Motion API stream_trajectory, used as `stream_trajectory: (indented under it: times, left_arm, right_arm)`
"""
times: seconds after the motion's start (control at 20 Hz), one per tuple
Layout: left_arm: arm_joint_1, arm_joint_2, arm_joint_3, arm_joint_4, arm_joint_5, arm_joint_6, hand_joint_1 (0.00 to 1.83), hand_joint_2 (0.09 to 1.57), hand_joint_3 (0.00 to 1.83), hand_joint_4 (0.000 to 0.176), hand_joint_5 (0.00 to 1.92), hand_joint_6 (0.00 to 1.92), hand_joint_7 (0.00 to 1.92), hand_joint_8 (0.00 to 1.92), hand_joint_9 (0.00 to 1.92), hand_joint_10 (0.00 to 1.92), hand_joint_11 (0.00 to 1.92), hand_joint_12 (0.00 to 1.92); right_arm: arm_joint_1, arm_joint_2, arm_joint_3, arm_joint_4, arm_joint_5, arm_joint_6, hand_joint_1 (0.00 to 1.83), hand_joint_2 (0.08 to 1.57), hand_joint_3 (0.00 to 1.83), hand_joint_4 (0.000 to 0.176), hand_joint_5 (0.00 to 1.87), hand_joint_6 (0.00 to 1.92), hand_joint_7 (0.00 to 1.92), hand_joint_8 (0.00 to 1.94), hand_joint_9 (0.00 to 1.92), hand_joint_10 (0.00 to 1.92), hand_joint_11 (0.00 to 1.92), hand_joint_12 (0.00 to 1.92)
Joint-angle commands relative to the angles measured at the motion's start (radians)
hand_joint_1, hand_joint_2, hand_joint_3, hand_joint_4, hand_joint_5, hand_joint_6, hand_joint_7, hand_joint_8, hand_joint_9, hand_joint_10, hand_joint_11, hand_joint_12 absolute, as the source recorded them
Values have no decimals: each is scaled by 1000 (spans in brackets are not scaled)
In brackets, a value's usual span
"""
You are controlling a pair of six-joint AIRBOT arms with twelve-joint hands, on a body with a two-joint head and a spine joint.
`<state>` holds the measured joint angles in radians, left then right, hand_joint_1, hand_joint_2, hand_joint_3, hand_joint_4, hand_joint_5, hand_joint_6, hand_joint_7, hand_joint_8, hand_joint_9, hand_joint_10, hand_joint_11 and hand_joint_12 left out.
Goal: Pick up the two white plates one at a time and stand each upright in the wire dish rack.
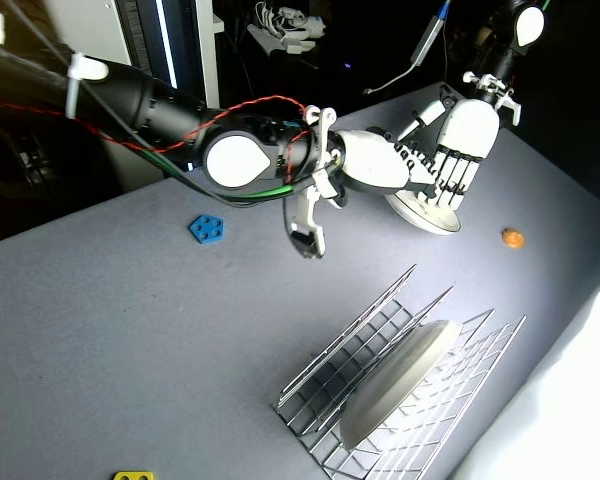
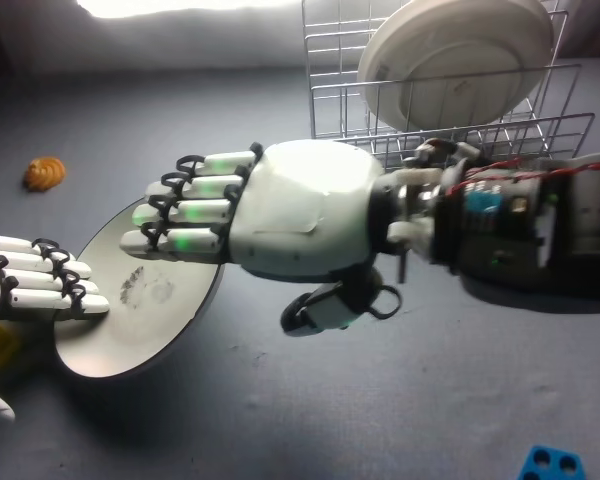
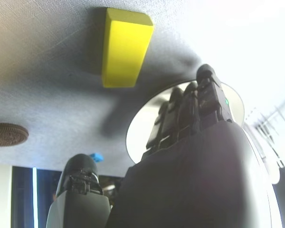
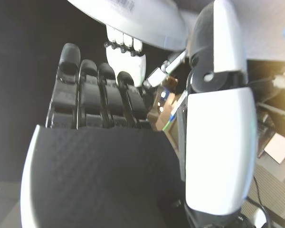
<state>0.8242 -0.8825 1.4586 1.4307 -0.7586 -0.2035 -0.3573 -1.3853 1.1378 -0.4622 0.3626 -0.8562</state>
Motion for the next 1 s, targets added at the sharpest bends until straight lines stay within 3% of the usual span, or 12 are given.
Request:
stream_trajectory:
  times: [0.0, 0.35, 0.55, 0.7, 0.95]
  left_arm:
    - [8, -9, 5, 12, 10, 0, 0, 1086, 0, 0, 0, 0, 0, 0, 0, 0, 0, 0]
    - [8, -11, 7, 12, 11, 0, 0, 1079, 0, 0, 0, 0, 0, 0, 0, 0, 0, 0]
    - [8, -12, 7, 12, 11, 0, 0, 1088, 0, 0, 0, 0, 0, 0, 0, 0, 0, 0]
    - [8, -12, 8, 12, 11, 0, 0, 1079, 0, 0, 0, 0, 0, 0, 0, 0, 0, 0]
    - [8, -12, 8, 12, 10, 0, 0, 1073, 0, 0, 0, 0, 0, 0, 0, 0, 0, 0]
  right_arm:
    - [0, -13, 5, 12, 105, -9, 1163, 954, 1, 0, 27, 7, 0, 0, 9, 3, 0, 504]
    - [-27, -147, 121, 44, 126, -39, 1220, 972, 2, 0, 105, 8, 42, 6, 50, 8, 0, 521]
    - [-40, -193, 184, 44, 161, -44, 1218, 970, 0, 0, 158, 8, 93, 6, 112, 17, 0, 678]
    - [-46, -212, 214, 44, 190, -44, 1245, 968, 0, 0, 186, 8, 126, 6, 129, 13, 0, 679]
    - [-47, -245, 252, 73, 197, -45, 1303, 1035, 5, 0, 349, 15, 360, 13, 342, 32, 0, 1074]
